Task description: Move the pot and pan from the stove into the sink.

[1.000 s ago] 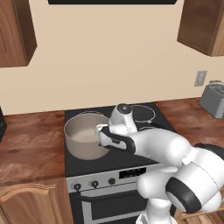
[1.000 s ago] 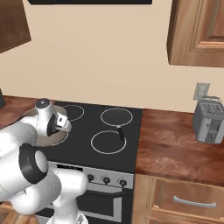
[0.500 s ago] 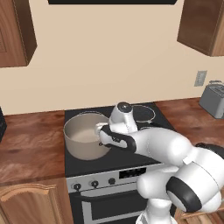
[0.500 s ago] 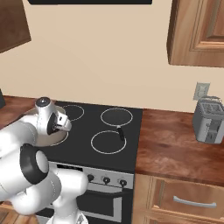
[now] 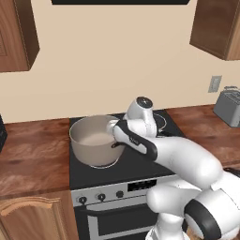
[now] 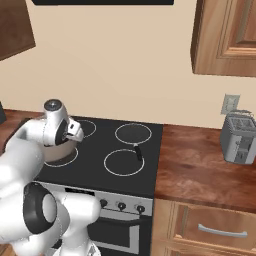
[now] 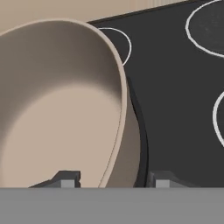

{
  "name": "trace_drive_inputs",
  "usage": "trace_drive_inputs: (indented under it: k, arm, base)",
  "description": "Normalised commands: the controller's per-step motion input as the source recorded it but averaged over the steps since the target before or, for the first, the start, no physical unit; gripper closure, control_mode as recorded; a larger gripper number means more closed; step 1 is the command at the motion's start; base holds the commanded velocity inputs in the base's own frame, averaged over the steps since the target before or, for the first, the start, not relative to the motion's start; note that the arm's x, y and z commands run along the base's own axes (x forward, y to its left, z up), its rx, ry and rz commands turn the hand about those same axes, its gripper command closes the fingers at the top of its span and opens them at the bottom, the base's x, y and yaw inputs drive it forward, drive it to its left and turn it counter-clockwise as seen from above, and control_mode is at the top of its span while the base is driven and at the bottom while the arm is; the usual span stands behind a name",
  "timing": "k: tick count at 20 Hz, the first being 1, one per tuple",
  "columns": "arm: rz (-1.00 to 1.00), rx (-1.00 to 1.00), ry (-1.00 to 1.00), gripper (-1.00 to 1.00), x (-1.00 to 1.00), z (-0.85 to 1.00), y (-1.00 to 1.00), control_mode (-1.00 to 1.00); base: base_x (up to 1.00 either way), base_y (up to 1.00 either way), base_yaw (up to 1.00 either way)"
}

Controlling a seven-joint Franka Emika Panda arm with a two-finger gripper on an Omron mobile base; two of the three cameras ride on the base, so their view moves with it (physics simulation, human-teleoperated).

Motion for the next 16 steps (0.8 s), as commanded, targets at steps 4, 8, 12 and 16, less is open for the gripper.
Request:
trace_drive_inputs:
  k: [4,8,12,16]
  arm:
    - [0.01,0.07,0.00,1.00,-0.21,0.73,-0.30,-1.00]
    - [0.02,0.06,0.00,1.00,-0.38,0.67,-0.31,-1.00]
    - [0.02,0.05,0.00,1.00,-0.55,0.56,-0.34,-1.00]
    - [0.04,0.03,0.02,1.00,-0.60,0.48,-0.32,-1.00]
  base:
    - [0.00,0.00,0.00]
    - [0.00,0.00,0.00]
    - [0.00,0.00,0.00]
    - [0.00,0.00,0.00]
